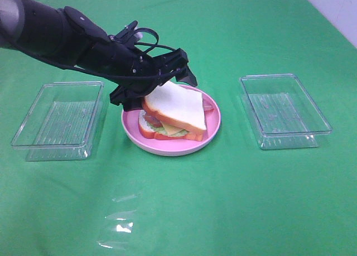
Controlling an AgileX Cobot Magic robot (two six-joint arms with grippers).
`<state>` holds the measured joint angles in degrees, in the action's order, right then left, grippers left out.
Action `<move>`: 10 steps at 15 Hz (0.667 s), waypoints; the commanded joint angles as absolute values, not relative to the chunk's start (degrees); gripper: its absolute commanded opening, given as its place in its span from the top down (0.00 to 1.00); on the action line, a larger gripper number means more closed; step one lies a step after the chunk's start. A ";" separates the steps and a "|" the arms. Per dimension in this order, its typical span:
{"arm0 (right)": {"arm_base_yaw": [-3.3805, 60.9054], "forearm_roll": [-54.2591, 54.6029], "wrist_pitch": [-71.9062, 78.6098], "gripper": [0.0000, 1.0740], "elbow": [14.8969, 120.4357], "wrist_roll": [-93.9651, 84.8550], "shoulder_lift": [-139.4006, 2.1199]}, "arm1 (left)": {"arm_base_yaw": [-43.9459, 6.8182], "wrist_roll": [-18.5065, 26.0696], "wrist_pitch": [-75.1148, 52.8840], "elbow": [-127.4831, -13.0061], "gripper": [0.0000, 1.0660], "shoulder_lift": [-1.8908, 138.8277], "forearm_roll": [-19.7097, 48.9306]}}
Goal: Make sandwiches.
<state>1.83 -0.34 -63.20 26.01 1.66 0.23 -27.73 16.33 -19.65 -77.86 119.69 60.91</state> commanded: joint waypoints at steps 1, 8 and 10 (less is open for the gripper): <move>1.72 0.00 -62.97 0.09 25.84 1.09 1.78 | -25.04 15.53 -25.04 -78.27 0.04 119.18 58.21; 1.72 0.00 -62.97 0.09 25.84 1.09 1.78 | -21.60 7.45 -29.05 -78.27 0.05 114.08 42.00; 1.72 0.00 -62.97 0.09 25.84 1.09 1.78 | -21.60 3.50 -29.79 -78.27 0.05 110.70 33.46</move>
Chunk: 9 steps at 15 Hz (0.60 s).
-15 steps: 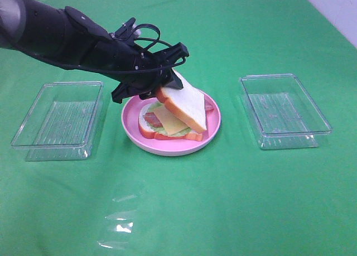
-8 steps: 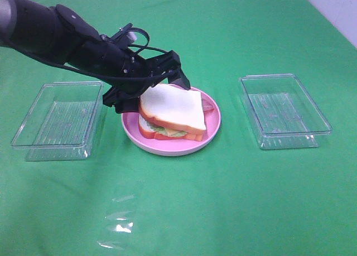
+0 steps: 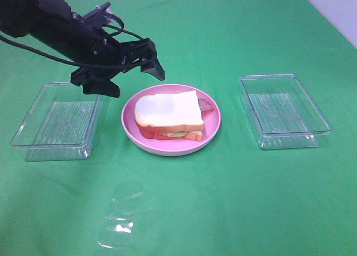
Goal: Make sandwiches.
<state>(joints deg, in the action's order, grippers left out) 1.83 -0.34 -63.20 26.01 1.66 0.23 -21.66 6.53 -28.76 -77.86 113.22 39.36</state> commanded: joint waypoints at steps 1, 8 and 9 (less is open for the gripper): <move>1.72 0.00 -62.97 0.09 25.84 1.09 1.78 | -21.60 -2.41 -33.06 -78.27 0.05 106.97 19.71; 1.72 0.00 -62.97 0.09 25.84 1.09 1.78 | -21.60 -11.92 -59.87 -78.27 0.05 93.45 -8.37; 1.72 0.00 -62.97 0.09 25.84 1.09 1.78 | -21.60 -11.69 -63.88 -78.15 0.05 90.99 -8.42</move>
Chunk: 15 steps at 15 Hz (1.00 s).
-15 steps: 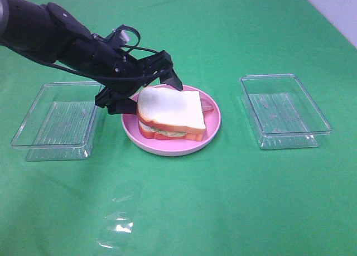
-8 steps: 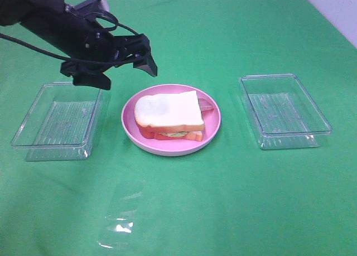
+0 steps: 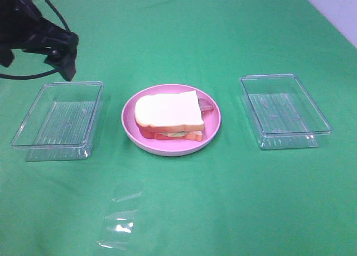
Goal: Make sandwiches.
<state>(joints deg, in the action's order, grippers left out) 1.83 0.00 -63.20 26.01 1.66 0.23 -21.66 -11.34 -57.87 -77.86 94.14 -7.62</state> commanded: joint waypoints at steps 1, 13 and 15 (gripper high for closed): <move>1.72 0.00 -62.97 0.09 25.84 1.09 1.78 | -21.60 -11.40 -66.81 -78.15 0.05 88.92 -8.65; 1.72 0.00 -62.97 0.09 25.84 1.09 1.78 | -21.60 -12.89 -71.39 -49.68 0.05 57.58 -4.81; 1.72 0.00 -62.97 0.09 25.84 1.09 1.78 | -21.60 -11.57 -71.28 -44.81 0.05 50.25 -2.41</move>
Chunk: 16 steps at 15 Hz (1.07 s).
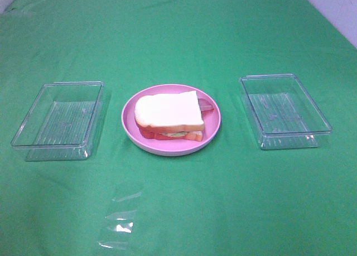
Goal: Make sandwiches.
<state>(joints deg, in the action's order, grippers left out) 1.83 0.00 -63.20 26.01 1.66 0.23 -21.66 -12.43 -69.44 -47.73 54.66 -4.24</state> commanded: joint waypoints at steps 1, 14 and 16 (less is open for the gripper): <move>1.72 0.00 -62.97 0.09 25.84 1.09 1.78 | -21.60 -11.57 -71.28 -42.57 0.05 46.70 -1.72; 1.72 0.00 -62.97 0.09 25.84 1.09 1.78 | -21.60 -2.69 -61.76 -29.74 0.05 19.37 2.41; 1.72 0.00 -62.97 0.09 25.84 1.09 1.78 | -21.60 -2.69 -61.76 -29.74 0.05 19.02 2.41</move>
<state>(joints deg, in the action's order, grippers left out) 1.83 0.00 -63.20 26.01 1.66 0.23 -21.66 -2.98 -62.11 -29.97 19.31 2.06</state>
